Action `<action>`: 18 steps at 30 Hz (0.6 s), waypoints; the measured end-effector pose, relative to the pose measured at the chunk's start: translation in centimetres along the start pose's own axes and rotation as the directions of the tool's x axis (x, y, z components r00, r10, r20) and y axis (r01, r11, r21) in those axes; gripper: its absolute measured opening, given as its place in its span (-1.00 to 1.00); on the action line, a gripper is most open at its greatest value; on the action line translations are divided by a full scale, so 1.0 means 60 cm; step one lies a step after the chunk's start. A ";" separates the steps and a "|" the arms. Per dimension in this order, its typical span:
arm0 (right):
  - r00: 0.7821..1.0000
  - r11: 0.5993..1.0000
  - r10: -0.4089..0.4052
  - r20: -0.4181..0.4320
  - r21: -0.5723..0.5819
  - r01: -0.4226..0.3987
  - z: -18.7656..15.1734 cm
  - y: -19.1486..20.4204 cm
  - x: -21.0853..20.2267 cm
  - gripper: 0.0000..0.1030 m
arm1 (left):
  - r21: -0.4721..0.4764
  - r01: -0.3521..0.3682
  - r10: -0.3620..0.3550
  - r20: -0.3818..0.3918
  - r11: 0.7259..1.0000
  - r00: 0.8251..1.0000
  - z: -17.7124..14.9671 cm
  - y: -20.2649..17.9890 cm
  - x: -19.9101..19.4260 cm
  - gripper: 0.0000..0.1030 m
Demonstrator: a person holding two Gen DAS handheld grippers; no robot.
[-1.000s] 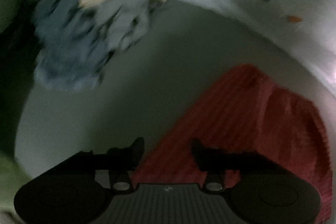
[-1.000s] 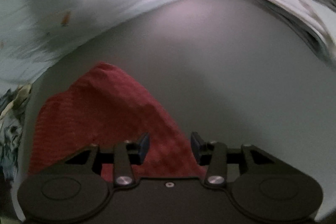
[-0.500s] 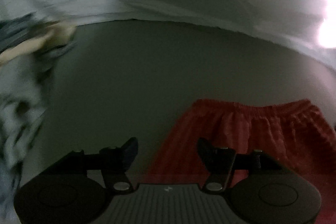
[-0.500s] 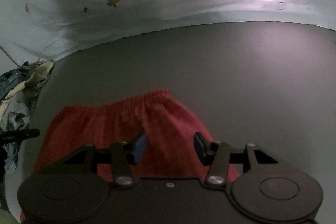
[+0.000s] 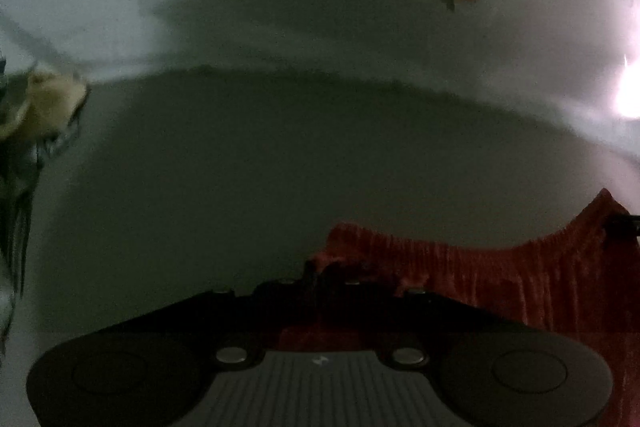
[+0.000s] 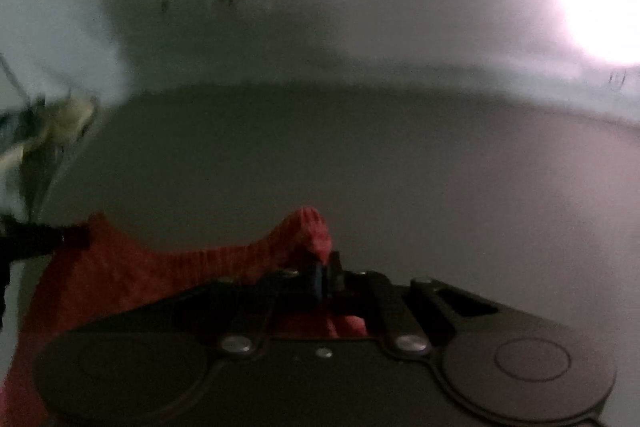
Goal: Fold clothes
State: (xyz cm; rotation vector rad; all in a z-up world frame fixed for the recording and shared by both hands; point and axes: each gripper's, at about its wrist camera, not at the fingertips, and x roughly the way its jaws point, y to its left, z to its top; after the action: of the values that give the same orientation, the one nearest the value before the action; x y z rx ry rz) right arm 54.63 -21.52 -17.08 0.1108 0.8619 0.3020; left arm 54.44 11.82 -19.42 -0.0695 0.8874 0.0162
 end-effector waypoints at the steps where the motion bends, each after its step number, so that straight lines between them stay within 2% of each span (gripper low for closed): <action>1: 0.999 1.000 -0.004 0.038 0.013 0.003 0.015 -0.005 0.001 -0.94 | -0.004 -0.016 0.016 0.028 1.000 0.999 0.016 -0.002 0.007 -0.92; 3: 0.994 0.999 -0.042 0.097 0.011 0.041 0.037 -0.009 0.006 -0.79 | -0.005 -0.062 0.062 0.053 0.998 0.997 0.038 -0.009 0.023 -0.71; 5: 0.987 0.991 -0.129 0.096 -0.019 0.132 0.050 -0.001 0.010 -0.08 | 0.019 -0.108 0.107 0.055 0.994 0.993 0.055 -0.019 0.033 -0.42; 6: 0.983 0.987 -0.155 0.094 -0.028 0.158 0.044 0.002 0.003 -0.07 | 0.029 -0.114 0.112 0.066 0.993 0.992 0.057 -0.023 0.028 -0.20; 7: 0.981 0.985 -0.167 0.094 -0.032 0.171 0.033 0.003 -0.007 -0.07 | 0.034 -0.112 0.109 0.080 0.993 0.991 0.055 -0.025 0.017 -0.09; 9: 0.977 0.980 -0.192 0.094 -0.039 0.196 0.011 0.005 -0.029 0.01 | 0.029 -0.104 0.101 0.095 0.994 0.990 0.044 -0.016 0.000 0.29; 11: 0.974 0.976 -0.213 0.081 -0.030 0.216 -0.018 0.003 -0.050 0.08 | 0.018 -0.115 0.113 0.078 0.993 0.991 0.017 -0.010 -0.023 0.33; 14: 0.973 0.972 -0.232 -0.016 0.035 0.232 -0.098 -0.016 -0.077 0.12 | 0.000 -0.174 0.174 0.033 0.985 0.984 -0.037 0.001 -0.054 0.40; 18: 0.948 0.947 -0.300 -0.106 0.085 0.309 -0.200 -0.035 -0.124 0.15 | -0.080 -0.232 0.228 -0.062 0.969 0.972 -0.122 0.032 -0.097 0.44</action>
State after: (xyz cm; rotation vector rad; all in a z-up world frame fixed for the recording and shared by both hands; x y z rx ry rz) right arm 41.40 -26.09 -19.87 0.0557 0.9708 -0.0279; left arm 45.02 13.30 -19.61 -0.0479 0.9430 0.2711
